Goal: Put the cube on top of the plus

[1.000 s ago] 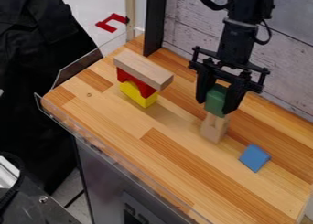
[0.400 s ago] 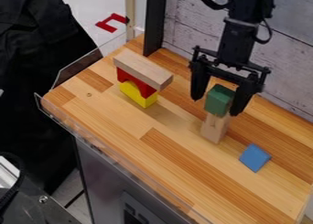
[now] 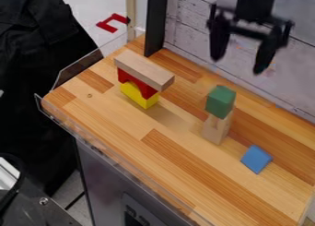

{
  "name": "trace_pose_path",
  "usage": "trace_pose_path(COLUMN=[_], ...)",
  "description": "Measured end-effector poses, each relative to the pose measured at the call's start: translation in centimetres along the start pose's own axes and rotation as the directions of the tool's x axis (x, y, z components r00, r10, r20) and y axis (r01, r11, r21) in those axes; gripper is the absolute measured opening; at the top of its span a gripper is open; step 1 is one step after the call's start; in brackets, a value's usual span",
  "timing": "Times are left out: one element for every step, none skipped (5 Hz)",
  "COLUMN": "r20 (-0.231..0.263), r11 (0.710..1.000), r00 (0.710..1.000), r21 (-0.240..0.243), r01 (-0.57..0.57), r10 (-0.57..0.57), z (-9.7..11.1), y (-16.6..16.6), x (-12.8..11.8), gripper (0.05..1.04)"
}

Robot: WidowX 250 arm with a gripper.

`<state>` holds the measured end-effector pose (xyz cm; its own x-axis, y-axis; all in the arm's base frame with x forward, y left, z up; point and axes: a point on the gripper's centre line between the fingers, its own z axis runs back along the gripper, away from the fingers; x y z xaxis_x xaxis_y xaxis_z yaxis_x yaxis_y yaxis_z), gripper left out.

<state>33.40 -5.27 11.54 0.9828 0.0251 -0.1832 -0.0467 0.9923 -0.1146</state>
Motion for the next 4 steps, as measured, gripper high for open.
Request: trace_pose_path(r20=[0.015, 0.039, 0.077, 0.091], r11=[0.998, 0.989, 0.974, 0.966], r00=[0.998, 0.988, 0.972, 0.964], r21=[-0.002, 0.009, 0.015, 0.030], r01=[-0.058, -0.149, -0.226, -0.255], r10=[0.058, 0.149, 0.224, 0.252], z=[0.8, 0.6, 1.0, 0.7], y=[2.1, 4.5, 6.1, 6.9], x=[0.5, 0.2, -0.8, -0.9], gripper=[1.000, 1.000, 1.000, 1.000])
